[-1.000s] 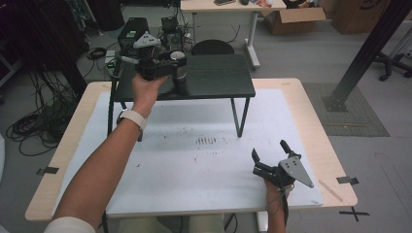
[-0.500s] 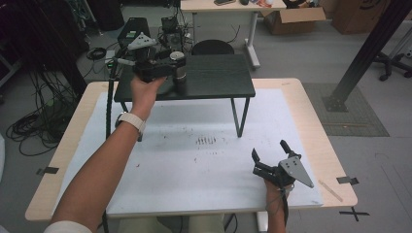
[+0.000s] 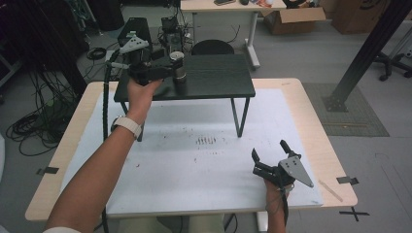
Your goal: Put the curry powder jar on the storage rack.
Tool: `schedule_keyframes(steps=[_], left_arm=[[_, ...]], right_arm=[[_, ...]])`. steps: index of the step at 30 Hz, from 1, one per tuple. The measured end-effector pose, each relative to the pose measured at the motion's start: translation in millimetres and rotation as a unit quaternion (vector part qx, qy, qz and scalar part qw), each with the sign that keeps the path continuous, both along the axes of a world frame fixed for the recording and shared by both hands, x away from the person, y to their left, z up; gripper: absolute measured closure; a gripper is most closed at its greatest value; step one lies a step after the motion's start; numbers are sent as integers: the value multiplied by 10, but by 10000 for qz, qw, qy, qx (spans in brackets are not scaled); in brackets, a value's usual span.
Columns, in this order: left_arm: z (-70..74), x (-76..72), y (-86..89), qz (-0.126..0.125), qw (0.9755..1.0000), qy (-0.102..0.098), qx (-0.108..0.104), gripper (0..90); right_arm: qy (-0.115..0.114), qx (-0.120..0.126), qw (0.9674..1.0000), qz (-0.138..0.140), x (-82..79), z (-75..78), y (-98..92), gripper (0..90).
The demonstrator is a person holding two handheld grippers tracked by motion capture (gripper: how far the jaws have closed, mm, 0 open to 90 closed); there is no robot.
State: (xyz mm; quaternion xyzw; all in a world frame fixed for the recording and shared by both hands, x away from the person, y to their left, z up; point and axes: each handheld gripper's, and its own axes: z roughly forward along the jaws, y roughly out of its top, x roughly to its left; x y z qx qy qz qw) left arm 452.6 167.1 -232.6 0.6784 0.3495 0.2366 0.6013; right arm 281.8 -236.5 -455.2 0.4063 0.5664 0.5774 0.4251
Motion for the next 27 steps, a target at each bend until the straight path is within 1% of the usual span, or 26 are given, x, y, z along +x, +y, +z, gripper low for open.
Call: schedule_keyframes(steps=[2, 4, 6, 8, 10, 13, 15, 19, 22, 24, 27], left_arm=[[-4, -14, 13, -15, 10000, -20, 9, 143], [-9, -44, 35, 14, 9999, -108, -98, 127], [-9, -60, 51, 24, 9998, -101, -186, 104], [-10, -81, 63, 67, 9996, -106, -234, 61], [-11, -110, 76, 104, 9995, -137, -276, 43], [-1, -134, 84, 145, 9995, -132, -256, 2], [20, -179, 98, 111, 9995, -165, -258, 2], [30, -263, 125, 173, 9988, -317, -323, 2], [22, -327, 169, 175, 9984, -358, -390, 2], [19, -372, 201, 142, 9985, -375, -366, 2], [7, -455, 253, 114, 9979, -494, -411, 3]], right_arm=[[-4, -3, 10000, -3, -1, -1, 0, 0], [-2, -3, 10000, -2, 0, -1, 0, 0], [2, -2, 10000, -2, 1, 0, 0, 0], [4, -6, 10000, -2, 1, 0, 0, 0], [7, -3, 10000, -2, 2, 0, 0, 0], [8, -4, 10000, -2, 2, 0, 0, 0], [11, -5, 10000, -4, 3, 0, 1, 0], [16, -3, 10000, -5, 3, 0, 0, 0], [16, -4, 10000, -4, 3, 0, 0, 0], [16, -3, 10000, -3, 3, 0, 0, 0], [15, -3, 10000, -1, 3, 0, 0, 0]])
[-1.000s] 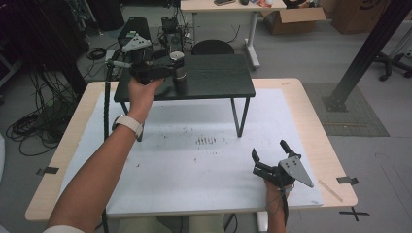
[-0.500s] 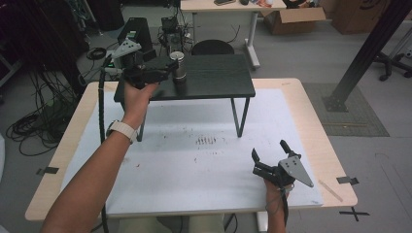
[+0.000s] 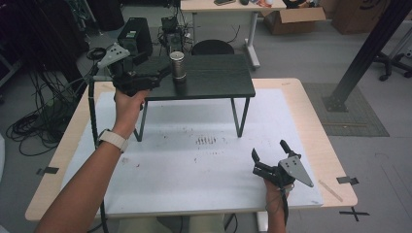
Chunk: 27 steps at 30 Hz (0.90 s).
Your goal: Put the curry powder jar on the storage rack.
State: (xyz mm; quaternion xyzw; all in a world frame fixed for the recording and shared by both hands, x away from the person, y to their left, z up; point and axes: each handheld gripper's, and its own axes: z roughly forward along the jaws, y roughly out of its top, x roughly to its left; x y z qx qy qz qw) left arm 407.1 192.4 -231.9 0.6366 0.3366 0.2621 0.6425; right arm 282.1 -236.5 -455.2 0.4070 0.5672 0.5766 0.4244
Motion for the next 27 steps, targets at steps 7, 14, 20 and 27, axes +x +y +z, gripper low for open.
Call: schedule_keyframes(steps=[7, 14, 20, 27], left_arm=[[-28, -180, 138, 15, 9997, -214, -135, 2], [-86, -326, 244, 33, 9994, -311, -110, 3], [-171, -448, 325, 48, 9993, -359, -82, 3], [-273, -614, 420, 145, 9981, -582, -136, 2]], right_arm=[[6, -1, 10000, 5, -1, 0, 1, 0], [5, 0, 10000, 5, -1, 0, 1, 0], [4, -6, 10000, 8, -1, 0, 1, 0], [6, -11, 10000, 13, 0, 0, 2, 0]])
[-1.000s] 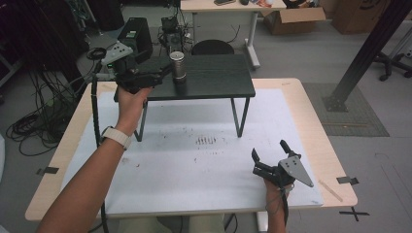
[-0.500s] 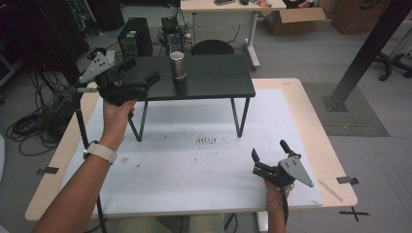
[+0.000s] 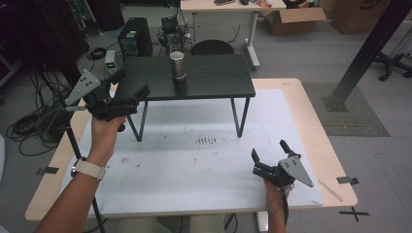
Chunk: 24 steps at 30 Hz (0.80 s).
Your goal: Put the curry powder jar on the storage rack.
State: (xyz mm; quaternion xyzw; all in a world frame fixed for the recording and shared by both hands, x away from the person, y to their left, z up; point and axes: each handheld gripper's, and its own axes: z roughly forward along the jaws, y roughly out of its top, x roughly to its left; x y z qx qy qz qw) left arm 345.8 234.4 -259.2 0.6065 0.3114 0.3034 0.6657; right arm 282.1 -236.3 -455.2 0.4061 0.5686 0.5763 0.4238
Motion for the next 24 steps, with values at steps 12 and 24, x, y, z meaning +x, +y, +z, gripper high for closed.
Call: schedule_keyframes(steps=[12, 24], left_arm=[[-173, -211, 193, 358, 9989, -287, -46, 2], [-402, -355, 378, 679, 9958, -615, 38, 2]], right_arm=[[-5, -3, 10000, 1, 0, 0, 1, 0], [-7, -4, 10000, 1, 1, 0, 1, 0]])
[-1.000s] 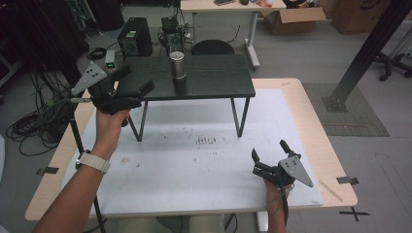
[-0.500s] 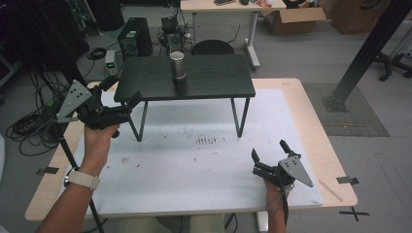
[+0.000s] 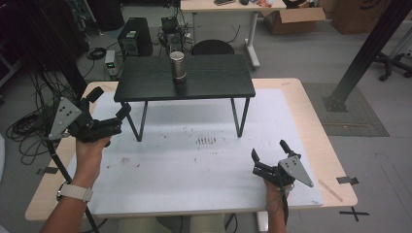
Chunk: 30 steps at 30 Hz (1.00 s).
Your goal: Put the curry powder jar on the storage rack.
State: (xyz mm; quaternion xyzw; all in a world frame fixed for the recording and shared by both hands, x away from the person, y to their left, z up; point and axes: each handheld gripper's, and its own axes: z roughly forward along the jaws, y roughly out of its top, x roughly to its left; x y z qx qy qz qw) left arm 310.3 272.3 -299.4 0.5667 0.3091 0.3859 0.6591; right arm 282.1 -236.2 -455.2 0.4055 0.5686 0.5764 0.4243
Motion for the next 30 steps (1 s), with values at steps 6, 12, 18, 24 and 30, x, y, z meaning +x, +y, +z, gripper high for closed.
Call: schedule_keyframes(steps=[6, 12, 18, 24, 30], left_arm=[[-96, -71, 90, 133, 9999, -57, -39, 2], [-263, -130, 200, 313, 9995, 14, -87, 2], [-446, -196, 311, 580, 9983, -56, -52, 2], [-608, -256, 416, 845, 9963, -126, -18, 2], [-758, -294, 486, 988, 9951, -60, -35, 2]], right_arm=[[1, 0, 10000, -1, -1, 0, 1, 0], [0, -5, 10000, -2, -1, 0, 1, 0], [-1, -8, 10000, -2, -2, 0, 2, 0], [-7, -7, 10000, -1, -3, 0, 1, 0], [-6, -4, 10000, -2, -3, -1, 1, 0]])
